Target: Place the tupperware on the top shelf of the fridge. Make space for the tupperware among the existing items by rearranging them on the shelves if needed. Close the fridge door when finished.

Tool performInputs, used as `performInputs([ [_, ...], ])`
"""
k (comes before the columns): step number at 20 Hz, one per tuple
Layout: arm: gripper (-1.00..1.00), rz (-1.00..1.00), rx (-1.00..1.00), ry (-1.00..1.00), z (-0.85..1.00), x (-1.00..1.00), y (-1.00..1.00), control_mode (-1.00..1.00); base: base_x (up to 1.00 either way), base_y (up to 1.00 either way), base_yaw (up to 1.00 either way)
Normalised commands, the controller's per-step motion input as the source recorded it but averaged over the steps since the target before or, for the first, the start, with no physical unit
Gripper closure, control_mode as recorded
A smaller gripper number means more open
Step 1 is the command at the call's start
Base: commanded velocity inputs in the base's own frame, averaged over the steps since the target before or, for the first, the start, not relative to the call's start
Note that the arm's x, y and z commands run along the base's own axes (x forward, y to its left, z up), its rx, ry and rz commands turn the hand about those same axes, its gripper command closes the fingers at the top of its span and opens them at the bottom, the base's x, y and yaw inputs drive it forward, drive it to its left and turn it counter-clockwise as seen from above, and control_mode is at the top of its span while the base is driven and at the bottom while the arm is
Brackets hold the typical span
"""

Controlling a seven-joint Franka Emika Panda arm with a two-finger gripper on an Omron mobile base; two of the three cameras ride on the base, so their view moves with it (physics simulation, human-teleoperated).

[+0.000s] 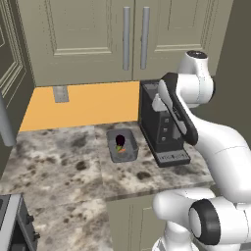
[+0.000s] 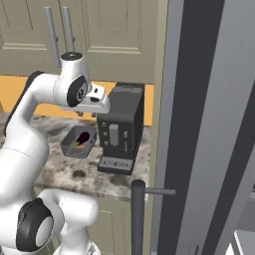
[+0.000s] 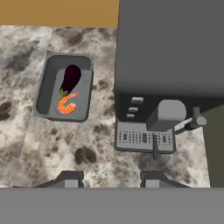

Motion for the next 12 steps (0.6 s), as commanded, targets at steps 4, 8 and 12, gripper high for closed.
performInputs([
  [4,-1.00,0.00,-0.02,0.00,-0.21,0.00,0.08,-1.00,0.00,0.00,0.00],
  [8,-1.00,-0.04,-0.11,0.00,-0.54,0.00,0.46,-1.00,0.00,0.00,0.00],
  [12,-1.00,-0.15,-0.05,-0.07,-0.63,-0.06,0.43,-1.00,0.00,0.00,0.00],
])
